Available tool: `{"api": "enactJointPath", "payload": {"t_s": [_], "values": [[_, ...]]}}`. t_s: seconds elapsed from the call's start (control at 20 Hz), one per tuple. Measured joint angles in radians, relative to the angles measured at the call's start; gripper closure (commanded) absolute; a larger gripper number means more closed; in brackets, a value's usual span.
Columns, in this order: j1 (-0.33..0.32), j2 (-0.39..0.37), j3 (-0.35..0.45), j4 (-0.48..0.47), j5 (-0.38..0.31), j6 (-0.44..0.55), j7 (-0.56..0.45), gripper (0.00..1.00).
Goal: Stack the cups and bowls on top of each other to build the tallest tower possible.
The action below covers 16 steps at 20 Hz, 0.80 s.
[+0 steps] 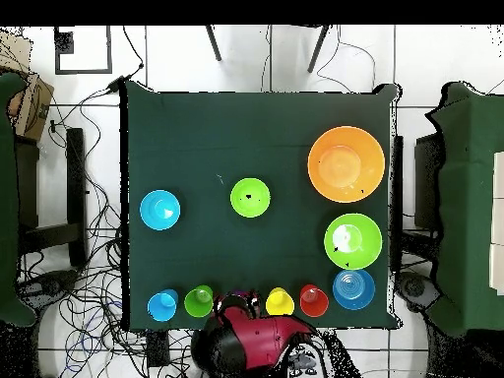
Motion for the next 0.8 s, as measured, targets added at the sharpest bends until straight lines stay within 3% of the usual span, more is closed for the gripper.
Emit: {"api": "enactJointPath", "payload": {"t_s": [0.8], "values": [[-0.008,0.042,-0.001,-0.023,-0.008,0.0,0.0,0.0]]}}
